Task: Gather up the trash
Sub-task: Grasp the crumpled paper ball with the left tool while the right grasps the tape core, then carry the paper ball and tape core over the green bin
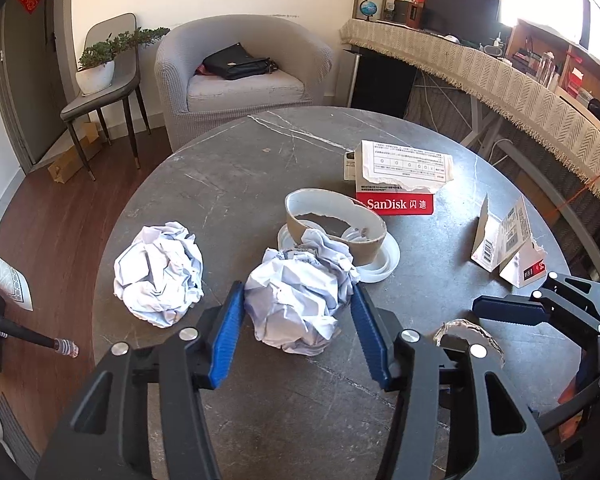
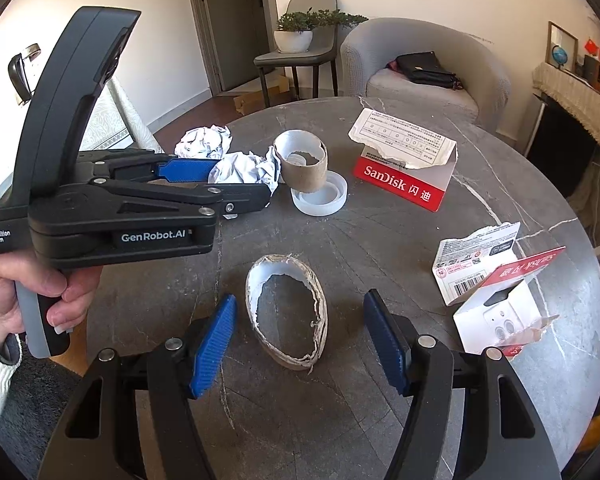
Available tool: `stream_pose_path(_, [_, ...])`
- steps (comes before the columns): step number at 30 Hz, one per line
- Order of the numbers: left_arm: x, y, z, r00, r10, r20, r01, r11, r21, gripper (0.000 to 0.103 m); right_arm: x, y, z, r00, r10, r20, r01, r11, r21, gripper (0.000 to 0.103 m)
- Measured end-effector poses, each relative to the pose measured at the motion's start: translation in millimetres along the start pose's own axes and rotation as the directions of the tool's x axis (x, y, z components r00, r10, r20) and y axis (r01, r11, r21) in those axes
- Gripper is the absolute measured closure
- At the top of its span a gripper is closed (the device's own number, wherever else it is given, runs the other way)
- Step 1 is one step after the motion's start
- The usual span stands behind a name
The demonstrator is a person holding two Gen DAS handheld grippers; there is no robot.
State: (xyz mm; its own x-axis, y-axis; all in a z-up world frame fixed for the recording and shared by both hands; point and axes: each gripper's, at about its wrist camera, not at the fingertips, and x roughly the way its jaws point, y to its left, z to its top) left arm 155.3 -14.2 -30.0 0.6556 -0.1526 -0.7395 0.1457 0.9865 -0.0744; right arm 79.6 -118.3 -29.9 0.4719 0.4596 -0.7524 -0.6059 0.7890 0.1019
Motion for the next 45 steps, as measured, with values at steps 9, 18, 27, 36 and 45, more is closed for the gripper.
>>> stream_pose_path(9, [-22.2, 4.6, -6.5, 0.999, -0.021, 0.046, 0.022, 1.0, -0.018, 0.049, -0.4, 4.1, -0.2, 0.999, -0.041, 0.0, 0.041, 0.999, -0.029, 0.057])
stream_pose_path(18, [-63.9, 17.1, -22.3, 0.995, -0.028, 0.094, 0.032, 0.999, -0.038, 0.048, -2.7, 17.5, 3.8, 0.998, -0.051, 0.03, 0.051, 0.999, -0.015, 0.067])
stream_pose_path(27, [-102.7, 52.1, -54.9, 0.995, 0.011, 0.094, -0.003, 0.996, -0.086, 0.048, -9.4, 59.8, 10.7, 0.997, -0.006, 0.076, 0.009, 0.999, -0.046, 0.067])
stream_pose_path(36, [-129.1, 86.6, -87.5, 0.994, 0.076, 0.08, -0.065, 0.99, -0.129, 0.048, -8.6, 103.8, 20.5, 0.994, 0.059, 0.088, -0.051, 0.994, -0.098, 0.067])
stream_pose_path(45, [-123.5, 116.4, -129.6, 0.992, 0.122, -0.012, -0.122, 0.983, -0.134, 0.048, -6.9, 152.6, 33.9, 0.986, 0.133, 0.098, -0.118, 0.982, -0.151, 0.067])
